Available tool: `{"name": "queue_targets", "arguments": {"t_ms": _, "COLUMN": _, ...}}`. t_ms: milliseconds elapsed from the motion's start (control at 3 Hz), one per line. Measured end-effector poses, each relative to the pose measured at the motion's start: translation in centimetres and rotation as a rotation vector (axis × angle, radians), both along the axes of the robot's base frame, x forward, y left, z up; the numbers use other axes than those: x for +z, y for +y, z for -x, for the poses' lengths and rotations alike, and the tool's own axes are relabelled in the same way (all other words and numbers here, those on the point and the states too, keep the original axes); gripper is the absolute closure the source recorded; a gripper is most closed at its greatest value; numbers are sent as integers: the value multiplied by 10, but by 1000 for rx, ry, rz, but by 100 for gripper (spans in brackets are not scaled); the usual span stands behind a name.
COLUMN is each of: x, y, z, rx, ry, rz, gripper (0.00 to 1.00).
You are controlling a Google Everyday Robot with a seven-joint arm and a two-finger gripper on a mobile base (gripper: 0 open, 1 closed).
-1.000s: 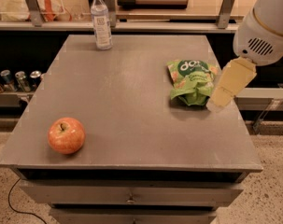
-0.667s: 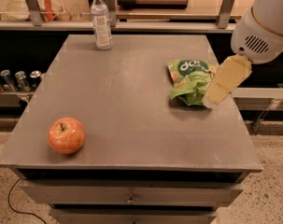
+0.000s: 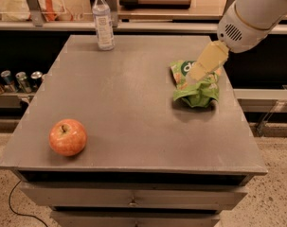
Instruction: Move green rice chip bag near apple
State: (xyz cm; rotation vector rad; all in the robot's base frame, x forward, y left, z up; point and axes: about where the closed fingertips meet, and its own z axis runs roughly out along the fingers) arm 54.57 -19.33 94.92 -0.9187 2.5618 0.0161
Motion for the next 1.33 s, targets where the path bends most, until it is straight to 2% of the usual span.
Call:
{"name": "queue_targets", "arguments": {"t_ms": 333, "x": -17, "y": 0, "z": -28, "rx": -102, "ry": 33, "rz": -15, "gripper": 0}}
{"name": "queue_targets", "arguments": {"t_ms": 667, "x": -38, "y": -2, "z": -44, "rx": -215, "ry": 75, "rz": -7, "gripper": 0}}
{"name": "queue_targets", "arguments": {"t_ms": 1000, "x": -63, "y": 1, "z": -53, "rx": -288, "ry": 124, "rz": -36, "gripper": 0}}
{"name": "queue_targets", "arguments": {"t_ms": 1333, "x": -81, "y": 15, "z": -60, "rx": -298, "ry": 164, "rz": -59, "gripper": 0}}
